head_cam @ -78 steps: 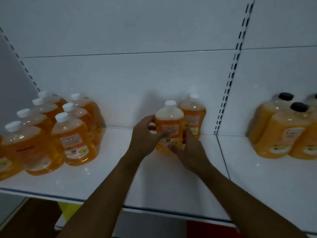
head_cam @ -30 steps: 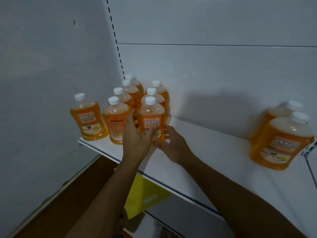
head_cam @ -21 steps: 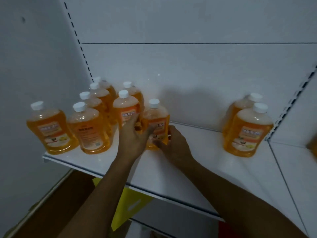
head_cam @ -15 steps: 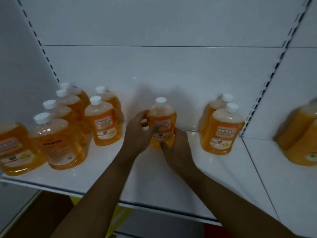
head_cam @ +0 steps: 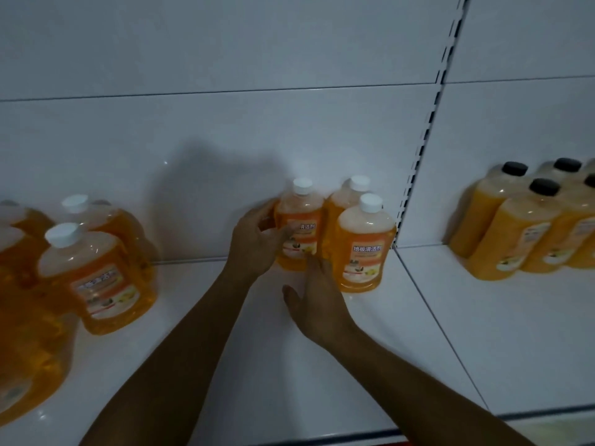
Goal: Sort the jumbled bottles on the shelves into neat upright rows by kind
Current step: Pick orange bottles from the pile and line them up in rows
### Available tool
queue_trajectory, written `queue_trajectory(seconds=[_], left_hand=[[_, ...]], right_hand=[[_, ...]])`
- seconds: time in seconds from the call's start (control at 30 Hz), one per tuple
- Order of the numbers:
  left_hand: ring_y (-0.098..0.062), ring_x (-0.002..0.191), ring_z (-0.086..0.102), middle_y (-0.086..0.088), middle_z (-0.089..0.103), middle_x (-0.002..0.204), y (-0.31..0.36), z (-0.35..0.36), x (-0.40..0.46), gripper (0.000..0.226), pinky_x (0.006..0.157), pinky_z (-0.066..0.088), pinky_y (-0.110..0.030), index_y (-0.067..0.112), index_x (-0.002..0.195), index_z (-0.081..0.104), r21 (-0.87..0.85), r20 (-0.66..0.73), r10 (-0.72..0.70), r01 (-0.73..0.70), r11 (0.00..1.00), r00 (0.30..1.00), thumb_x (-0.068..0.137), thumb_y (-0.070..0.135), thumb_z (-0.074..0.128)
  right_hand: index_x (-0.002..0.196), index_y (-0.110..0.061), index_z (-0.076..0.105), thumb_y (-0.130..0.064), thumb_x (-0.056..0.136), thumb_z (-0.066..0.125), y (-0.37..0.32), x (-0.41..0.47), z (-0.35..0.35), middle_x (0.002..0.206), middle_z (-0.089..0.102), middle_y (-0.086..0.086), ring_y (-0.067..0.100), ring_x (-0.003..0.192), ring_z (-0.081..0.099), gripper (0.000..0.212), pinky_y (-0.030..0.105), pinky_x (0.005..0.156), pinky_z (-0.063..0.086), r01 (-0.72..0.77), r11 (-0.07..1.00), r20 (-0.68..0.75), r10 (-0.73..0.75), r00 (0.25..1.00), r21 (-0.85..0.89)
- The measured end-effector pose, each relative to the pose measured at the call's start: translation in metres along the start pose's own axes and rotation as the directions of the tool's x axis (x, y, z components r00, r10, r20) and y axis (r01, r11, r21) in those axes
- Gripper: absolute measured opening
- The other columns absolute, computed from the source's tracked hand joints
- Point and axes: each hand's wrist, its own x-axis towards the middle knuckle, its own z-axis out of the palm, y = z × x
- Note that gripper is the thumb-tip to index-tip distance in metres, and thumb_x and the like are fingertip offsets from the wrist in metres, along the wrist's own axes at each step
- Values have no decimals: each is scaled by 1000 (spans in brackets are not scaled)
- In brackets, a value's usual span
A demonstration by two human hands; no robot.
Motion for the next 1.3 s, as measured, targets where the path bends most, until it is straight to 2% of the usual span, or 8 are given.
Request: queue_trajectory(seconds=[0.13, 0.37, 0.57, 0.73, 0.93, 1.03, 1.17, 1.3], left_hand=[[-10, 95, 69, 8, 72, 103, -3, 6, -1, 37, 84, 58, -44, 44, 108, 65, -22, -81, 16, -18, 1000, 997, 74, 35, 77], [-11, 103, 61, 5, 64, 111, -5, 4, -16, 62, 90, 53, -31, 18, 127, 56, 69, -239, -116, 136, 988, 964, 73, 35, 82], [-2, 92, 64, 16, 64, 95, 2, -52, -66, 24, 78, 54, -20, 22, 106, 65, 224, -377, -9, 101, 969, 926, 85, 32, 72], [1, 92, 58, 7, 66, 99, 11, -113, -102, 21, 76, 46, -10, 17, 103, 68, 349, -591, 104, 137, 927, 800, 86, 28, 71], [-10, 117, 47, -4, 52, 126, 8, -150, -128, 43, 97, 39, -16, 13, 121, 56, 505, -667, 258, 169, 847, 699, 83, 21, 72], [-12, 131, 41, -4, 45, 142, 5, -155, -124, 62, 109, 36, -26, 13, 140, 40, 467, -650, 186, 194, 863, 737, 86, 27, 66], [-14, 133, 39, -4, 44, 145, 0, -160, -118, 65, 108, 40, -44, 14, 145, 36, 439, -667, 139, 234, 868, 732, 87, 26, 64], [-17, 129, 43, -3, 45, 140, -4, -163, -121, 62, 101, 47, -43, 14, 140, 44, 468, -586, 127, 207, 859, 801, 84, 23, 71]], right_hand=[[147, -19, 25, -32, 94, 58, 4, 3, 1, 148, 40, -2, 16, 133, 41, 65, 13, 99, 21, -23, 1000, 39, 24, 999, -8], [142, -14, 35, -29, 94, 57, -1, 6, 2, 140, 48, 3, 18, 126, 47, 54, 31, 105, 42, 3, 995, 65, -10, 998, 97], [142, -16, 38, -35, 92, 60, -34, 17, 35, 144, 46, 2, 17, 130, 45, 58, 37, 107, 41, 80, 988, 185, -104, 977, 132], [144, -15, 35, -37, 88, 66, -78, 29, 66, 146, 43, 3, 19, 131, 43, 68, 36, 108, 38, 106, 956, 333, -197, 922, 273], [137, -24, 41, -33, 86, 71, -118, 35, 91, 127, 52, -8, 8, 114, 50, 61, 17, 85, 40, 47, 898, 469, -272, 840, 437], [117, -34, 49, -27, 87, 71, -131, 33, 103, 100, 57, -25, -8, 89, 60, 37, 7, 64, 46, -10, 831, 504, -328, 799, 557], [105, -31, 62, -31, 85, 72, -139, 35, 115, 95, 70, -11, 4, 88, 68, 22, 28, 75, 58, 59, 808, 403, -355, 843, 587], [110, -29, 52, -31, 84, 74, -123, 35, 105, 91, 59, -23, -18, 80, 57, 34, 1, 65, 42, 109, 850, 351, -326, 878, 516]])
